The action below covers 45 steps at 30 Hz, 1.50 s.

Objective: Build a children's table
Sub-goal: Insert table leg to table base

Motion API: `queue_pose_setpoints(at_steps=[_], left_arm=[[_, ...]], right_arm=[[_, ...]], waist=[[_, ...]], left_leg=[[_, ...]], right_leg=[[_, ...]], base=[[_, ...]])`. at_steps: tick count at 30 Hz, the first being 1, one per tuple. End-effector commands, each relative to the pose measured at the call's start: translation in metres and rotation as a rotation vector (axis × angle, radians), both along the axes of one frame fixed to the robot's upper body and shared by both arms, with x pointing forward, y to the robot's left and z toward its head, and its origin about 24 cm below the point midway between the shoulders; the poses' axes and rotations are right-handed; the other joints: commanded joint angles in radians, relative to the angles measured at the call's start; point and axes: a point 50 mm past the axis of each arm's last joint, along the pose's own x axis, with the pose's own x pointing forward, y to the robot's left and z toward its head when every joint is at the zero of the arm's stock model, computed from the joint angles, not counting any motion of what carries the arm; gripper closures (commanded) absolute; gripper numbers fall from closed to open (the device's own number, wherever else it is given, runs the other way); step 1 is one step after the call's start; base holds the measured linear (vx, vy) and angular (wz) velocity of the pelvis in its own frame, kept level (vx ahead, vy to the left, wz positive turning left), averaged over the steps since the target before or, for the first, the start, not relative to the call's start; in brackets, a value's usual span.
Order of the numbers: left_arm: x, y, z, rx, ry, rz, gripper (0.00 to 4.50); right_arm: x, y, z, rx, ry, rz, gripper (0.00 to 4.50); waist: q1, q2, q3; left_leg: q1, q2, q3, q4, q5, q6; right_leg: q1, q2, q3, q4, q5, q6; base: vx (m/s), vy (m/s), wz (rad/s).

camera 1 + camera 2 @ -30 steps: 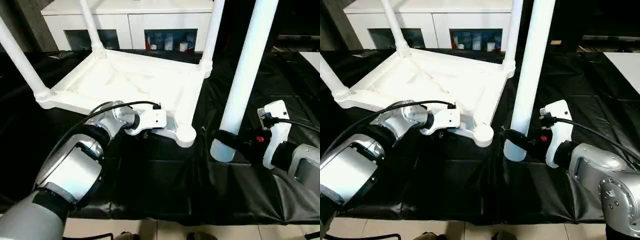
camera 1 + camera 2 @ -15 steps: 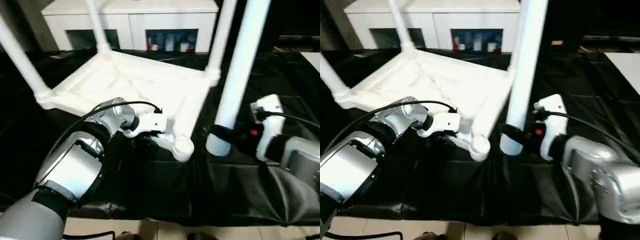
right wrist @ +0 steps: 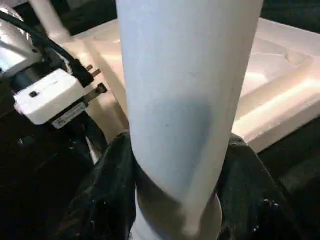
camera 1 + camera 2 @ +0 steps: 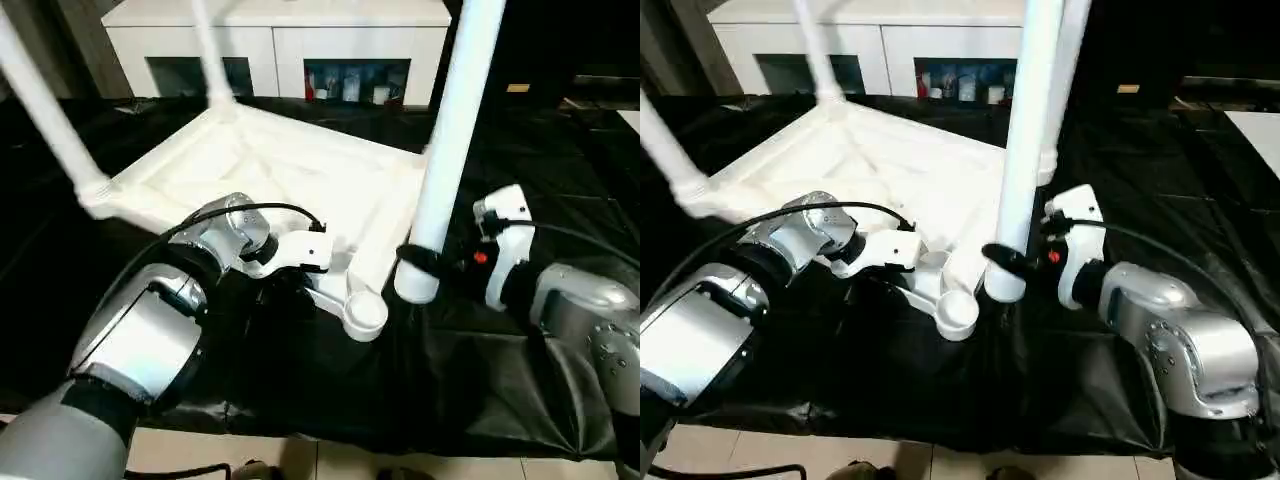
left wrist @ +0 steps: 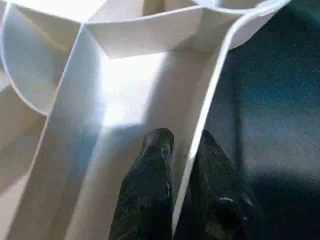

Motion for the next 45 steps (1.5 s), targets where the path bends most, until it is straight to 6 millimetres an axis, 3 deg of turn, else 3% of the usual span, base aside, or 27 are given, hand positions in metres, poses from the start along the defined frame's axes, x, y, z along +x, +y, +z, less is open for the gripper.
queue_pose_setpoints(at_steps=[1, 3, 7, 11, 12, 13, 14, 15, 16, 19, 25, 28, 34, 39, 42, 44, 45], left_arm=[[0.002, 0.013, -0.011, -0.055, -0.004, 0.171, 4.19], [0.0, 0.009, -0.016, -0.144, -0.003, 0.252, 4.19], [-0.014, 0.005, -0.028, -0.21, -0.047, 0.223, 4.3], [-0.033, -0.003, -0.029, -0.338, -0.106, 0.152, 4.49], [-0.036, -0.004, -0.029, -0.354, -0.107, 0.151, 4.49], [-0.039, -0.004, -0.03, -0.365, -0.105, 0.156, 4.5], [-0.045, -0.004, -0.031, -0.373, -0.122, 0.128, 4.5], [-0.045, -0.004, -0.031, -0.373, -0.122, 0.128, 4.5], [-0.049, -0.004, -0.033, -0.369, -0.131, 0.123, 4.5], [-0.056, -0.001, -0.037, -0.337, -0.137, 0.112, 4.5], [-0.057, -0.001, -0.036, -0.341, -0.127, 0.19, 4.5], [-0.055, -0.005, -0.033, -0.373, -0.087, 0.27, 4.5], [-0.058, -0.016, -0.032, -0.422, 0.032, 0.345, 4.5], [-0.06, -0.017, -0.031, -0.396, 0.035, 0.328, 4.5], [-0.057, -0.015, -0.03, -0.388, 0.02, 0.34, 4.5], [-0.055, -0.014, -0.03, -0.377, 0.001, 0.342, 4.5], [-0.055, -0.013, -0.029, -0.371, -0.007, 0.343, 4.5]], right_arm=[[0.001, 0.001, 0.003, -0.002, -0.028, -0.002, 2.64], [0.002, 0.0, 0.001, 0.005, -0.033, -0.021, 2.64], [0.003, -0.002, -0.003, -0.002, -0.03, -0.058, 2.64], [0.006, -0.003, -0.008, -0.009, -0.032, -0.117, 2.64], [0.007, -0.003, -0.009, -0.008, -0.032, -0.128, 2.64], [0.008, -0.003, -0.009, -0.006, -0.033, -0.137, 2.64], [0.009, -0.002, -0.011, -0.002, -0.03, -0.14, 2.64], [0.009, -0.002, -0.011, -0.002, -0.03, -0.14, 2.64], [0.01, 0.0, -0.012, -0.002, -0.03, -0.134, 2.64], [0.012, 0.004, -0.012, -0.003, -0.032, -0.12, 2.64], [0.013, 0.014, -0.009, 0.026, -0.036, -0.059, 2.64], [0.013, 0.017, -0.01, 0.023, -0.03, -0.012, 2.64], [0.025, 0.019, -0.018, -0.011, -0.026, -0.008, 2.64], [0.031, 0.019, -0.022, -0.045, -0.025, 0.028, 2.64], [0.034, 0.019, -0.023, -0.041, -0.012, 0.043, 2.64], [0.035, 0.019, -0.024, -0.044, -0.009, 0.052, 2.64], [0.036, 0.018, -0.026, -0.046, -0.008, 0.056, 2.64]], waist=[[0.012, -0.025, -0.089], [0.008, -0.027, -0.086], [0.002, -0.033, -0.084], [-0.006, -0.027, -0.084], [-0.007, -0.032, -0.082], [-0.007, -0.03, -0.082], [-0.006, -0.036, -0.08], [-0.005, -0.033, -0.08], [-0.006, -0.037, -0.079], [-0.01, -0.036, -0.078], [-0.011, -0.033, -0.084], [-0.012, -0.038, -0.085], [-0.015, -0.043, -0.082], [-0.017, -0.053, -0.086], [-0.017, -0.053, -0.086], [-0.018, -0.062, -0.085], [-0.018, -0.058, -0.083]], left_leg=[[0.015, 0.05, -0.027, -0.061, -0.109, 0.066], [0.011, 0.048, -0.03, -0.063, -0.117, 0.052], [0.013, 0.048, -0.03, -0.064, -0.136, 0.049], [0.017, 0.052, -0.029, -0.066, -0.159, 0.041], [0.022, 0.051, -0.027, -0.067, -0.176, 0.037], [0.022, 0.052, -0.028, -0.069, -0.185, 0.029], [0.023, 0.05, -0.028, -0.07, -0.194, 0.026], [0.024, 0.052, -0.029, -0.071, -0.197, 0.024], [0.023, 0.052, -0.029, -0.072, -0.2, 0.022], [0.02, 0.049, -0.029, -0.073, -0.198, 0.018], [0.02, 0.049, -0.027, -0.072, -0.163, 0.023], [0.019, 0.05, -0.025, -0.071, -0.151, 0.03], [0.019, 0.045, -0.025, -0.068, -0.176, 0.029], [0.015, 0.045, -0.026, -0.066, -0.159, 0.045], [0.016, 0.046, -0.026, -0.067, -0.15, 0.05], [0.015, 0.046, -0.025, -0.067, -0.157, 0.051], [0.017, 0.047, -0.026, -0.068, -0.169, 0.047]], right_leg=[[0.066, -0.078, 0.04, -0.059, -0.111, -0.304], [0.07, -0.078, 0.038, -0.06, -0.156, -0.288], [0.064, -0.075, 0.039, -0.07, -0.243, -0.256], [0.053, -0.072, 0.04, -0.072, -0.267, -0.246], [0.047, -0.069, 0.04, -0.077, -0.3, -0.234], [0.046, -0.069, 0.041, -0.077, -0.323, -0.221], [0.044, -0.069, 0.041, -0.081, -0.349, -0.204], [0.043, -0.071, 0.042, -0.08, -0.357, -0.199], [0.042, -0.069, 0.041, -0.08, -0.371, -0.186], [0.039, -0.067, 0.042, -0.081, -0.377, -0.17], [0.041, -0.065, 0.045, -0.072, -0.289, -0.187], [0.044, -0.065, 0.045, -0.066, -0.249, -0.206], [0.043, -0.066, 0.043, -0.081, -0.342, -0.19], [0.046, -0.066, 0.042, -0.075, -0.313, -0.19], [0.045, -0.064, 0.041, -0.074, -0.296, -0.192], [0.045, -0.065, 0.041, -0.076, -0.31, -0.19], [0.042, -0.066, 0.041, -0.079, -0.334, -0.185]], base=[[0.0, 0.0, 0.0], [0.0, 0.0, 0.0], [0.0, 0.0, 0.0], [0.0, 0.0, 0.0], [0.0, 0.0, 0.0], [0.0, 0.0, 0.0], [0.0, 0.0, 0.0], [0.0, 0.0, 0.0], [0.0, 0.0, 0.0], [0.0, 0.0, 0.0], [0.0, 0.0, 0.0], [0.0, 0.0, 0.0], [0.0, 0.0, 0.0], [0.0, 0.0, 0.0], [0.0, 0.0, 0.0], [0.0, 0.0, 0.0], [0.0, 0.0, 0.0]])
